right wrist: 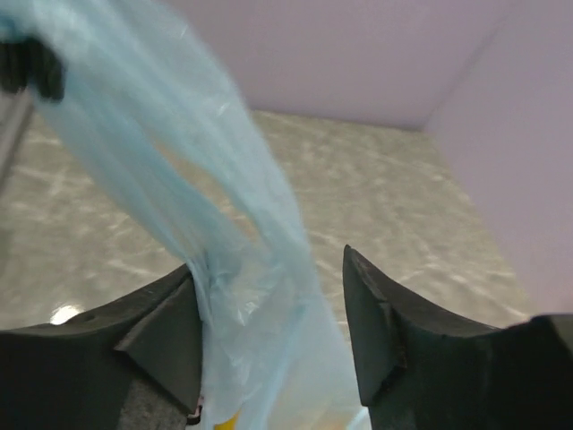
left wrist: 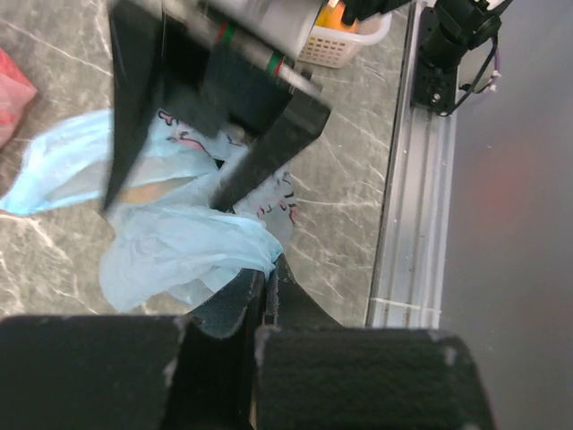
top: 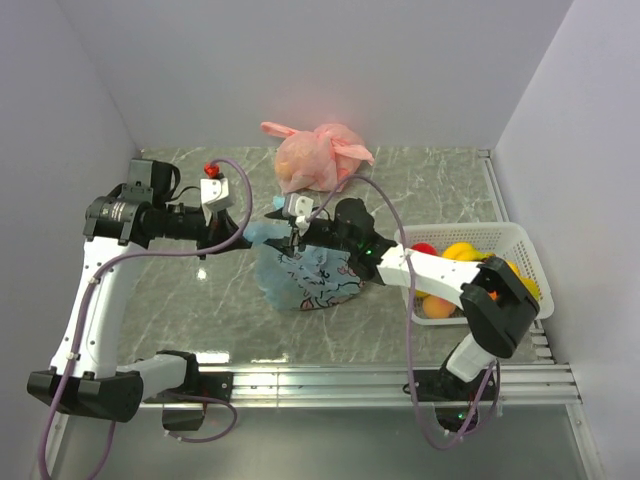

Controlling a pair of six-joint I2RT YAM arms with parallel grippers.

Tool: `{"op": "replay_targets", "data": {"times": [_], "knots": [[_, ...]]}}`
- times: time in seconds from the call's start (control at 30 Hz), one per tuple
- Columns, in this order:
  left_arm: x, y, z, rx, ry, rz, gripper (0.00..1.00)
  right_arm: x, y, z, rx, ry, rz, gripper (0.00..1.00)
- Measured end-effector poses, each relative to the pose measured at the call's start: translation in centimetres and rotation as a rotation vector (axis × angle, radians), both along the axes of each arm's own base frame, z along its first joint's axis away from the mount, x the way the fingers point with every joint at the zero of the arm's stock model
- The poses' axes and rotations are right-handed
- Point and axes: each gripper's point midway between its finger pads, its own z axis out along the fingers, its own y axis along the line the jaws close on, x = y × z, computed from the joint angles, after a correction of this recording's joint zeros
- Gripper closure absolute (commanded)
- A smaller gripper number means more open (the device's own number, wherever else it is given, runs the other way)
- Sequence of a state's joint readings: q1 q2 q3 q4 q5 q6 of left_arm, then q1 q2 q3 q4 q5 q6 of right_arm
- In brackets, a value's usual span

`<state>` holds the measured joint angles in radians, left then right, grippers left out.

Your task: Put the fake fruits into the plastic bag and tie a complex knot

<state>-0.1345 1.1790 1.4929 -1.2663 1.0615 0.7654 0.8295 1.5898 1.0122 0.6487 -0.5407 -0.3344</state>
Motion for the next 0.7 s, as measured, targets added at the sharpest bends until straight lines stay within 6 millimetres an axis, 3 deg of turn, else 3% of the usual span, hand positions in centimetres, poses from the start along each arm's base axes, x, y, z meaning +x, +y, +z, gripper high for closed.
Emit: {"op": "replay_targets", "data": {"times": [0.17, 0.23, 0.3, 0.33, 0.5, 0.63, 0.7], "knots": [[0.9, -0.1, 0.8, -0.010, -0.050, 0.004, 1.00, -1.3, 1.3, -4.4, -0.054, 0.139, 0.112, 0.45], [1.3, -0.2, 1.1, -0.015, -0.057, 0.008, 1.00, -1.6, 1.7, -6.0, -0.074, 0.174, 0.138, 0.62], [1.8, -0.4, 1.3, -0.023, -0.057, 0.008, 1.00, -2.0, 2.0, -7.3, -0.092, 0.204, 0.159, 0.96], [2.0, -0.4, 1.3, -0.024, -0.051, 0.011, 1.00, -2.0, 2.2, -7.8, -0.096, 0.213, 0.165, 1.00], [3.0, -0.5, 1.6, -0.038, -0.037, 0.049, 0.99, -2.1, 2.4, -8.1, -0.086, 0.246, 0.167, 1.00], [4.1, 0.0, 1.7, -0.089, -0.041, 0.159, 0.31, -1.6, 2.1, -8.6, -0.077, 0.299, 0.117, 1.00], [4.2, 1.1, 0.9, -0.117, -0.029, 0.259, 0.22, -1.2, 1.8, -9.3, -0.084, 0.339, 0.079, 1.00]]}}
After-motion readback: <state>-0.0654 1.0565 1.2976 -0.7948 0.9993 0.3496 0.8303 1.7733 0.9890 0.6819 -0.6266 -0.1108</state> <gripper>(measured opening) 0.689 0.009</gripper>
